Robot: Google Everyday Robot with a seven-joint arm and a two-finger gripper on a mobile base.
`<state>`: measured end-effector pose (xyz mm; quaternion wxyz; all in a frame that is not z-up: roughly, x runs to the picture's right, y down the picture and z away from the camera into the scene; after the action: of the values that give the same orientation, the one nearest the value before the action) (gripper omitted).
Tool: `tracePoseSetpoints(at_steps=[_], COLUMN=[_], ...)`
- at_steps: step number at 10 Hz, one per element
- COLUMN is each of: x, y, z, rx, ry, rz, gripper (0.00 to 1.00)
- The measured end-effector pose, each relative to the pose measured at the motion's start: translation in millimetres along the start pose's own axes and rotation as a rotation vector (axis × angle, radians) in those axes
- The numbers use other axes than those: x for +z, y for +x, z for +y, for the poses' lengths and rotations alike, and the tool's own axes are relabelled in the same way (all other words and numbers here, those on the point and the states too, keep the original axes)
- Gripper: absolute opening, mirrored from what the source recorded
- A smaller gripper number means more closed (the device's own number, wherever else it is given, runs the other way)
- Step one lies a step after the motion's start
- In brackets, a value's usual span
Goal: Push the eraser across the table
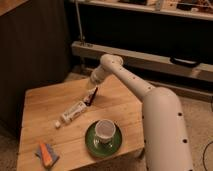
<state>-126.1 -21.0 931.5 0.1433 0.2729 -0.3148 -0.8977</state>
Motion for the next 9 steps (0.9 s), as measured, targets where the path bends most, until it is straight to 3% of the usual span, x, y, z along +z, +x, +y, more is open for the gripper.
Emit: tracePoseSetpoints(at_steps=[4, 9], x=[29, 32], y=[-22, -25], z=[2, 6], rx=[0.01, 0.019], ry=[0.038, 0.05], rz=[-0.008, 0.009], gripper=[0.0, 0.0])
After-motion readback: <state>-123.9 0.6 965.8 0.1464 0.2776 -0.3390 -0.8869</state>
